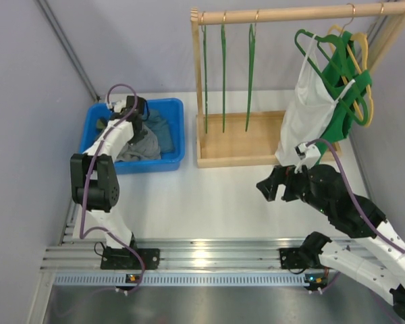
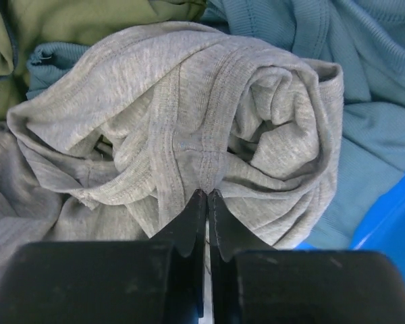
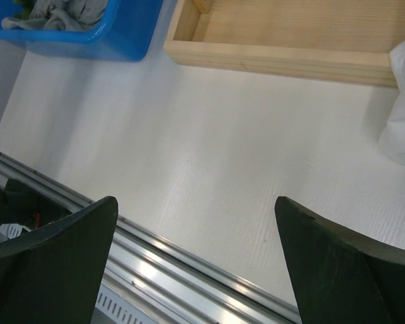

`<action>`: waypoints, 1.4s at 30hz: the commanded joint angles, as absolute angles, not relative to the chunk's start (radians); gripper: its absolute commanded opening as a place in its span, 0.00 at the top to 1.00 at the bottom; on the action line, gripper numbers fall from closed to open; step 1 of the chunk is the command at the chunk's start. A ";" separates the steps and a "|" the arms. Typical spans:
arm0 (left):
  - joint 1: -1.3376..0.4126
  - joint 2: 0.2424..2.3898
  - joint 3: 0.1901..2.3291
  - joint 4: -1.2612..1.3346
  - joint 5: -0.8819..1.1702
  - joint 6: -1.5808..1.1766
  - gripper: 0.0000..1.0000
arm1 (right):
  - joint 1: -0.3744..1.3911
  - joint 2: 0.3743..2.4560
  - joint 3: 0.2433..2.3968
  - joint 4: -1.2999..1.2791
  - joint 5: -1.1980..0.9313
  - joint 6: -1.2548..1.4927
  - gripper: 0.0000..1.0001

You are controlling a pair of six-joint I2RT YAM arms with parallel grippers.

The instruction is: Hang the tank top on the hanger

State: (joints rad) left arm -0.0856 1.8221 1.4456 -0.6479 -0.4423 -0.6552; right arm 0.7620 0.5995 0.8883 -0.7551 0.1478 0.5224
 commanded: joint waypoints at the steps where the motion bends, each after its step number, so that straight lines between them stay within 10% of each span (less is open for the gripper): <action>1: -0.080 1.737 1.466 -0.612 -0.448 -0.631 1.00 | 0.773 0.594 0.870 -0.736 0.141 0.535 0.00; 17: -0.087 1.290 1.644 -0.796 -0.203 -0.447 1.00 | 0.773 0.676 0.943 -0.689 0.129 0.483 0.00; 42: -0.101 1.318 2.436 -0.626 0.201 -0.581 1.00 | 0.772 0.749 1.032 -0.667 0.109 0.456 0.00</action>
State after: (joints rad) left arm -0.0990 1.3083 2.3623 -0.8013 0.1360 -0.5144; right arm 0.7620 0.7486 0.9844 -0.6933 0.1108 0.4713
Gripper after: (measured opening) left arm 0.015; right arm 0.996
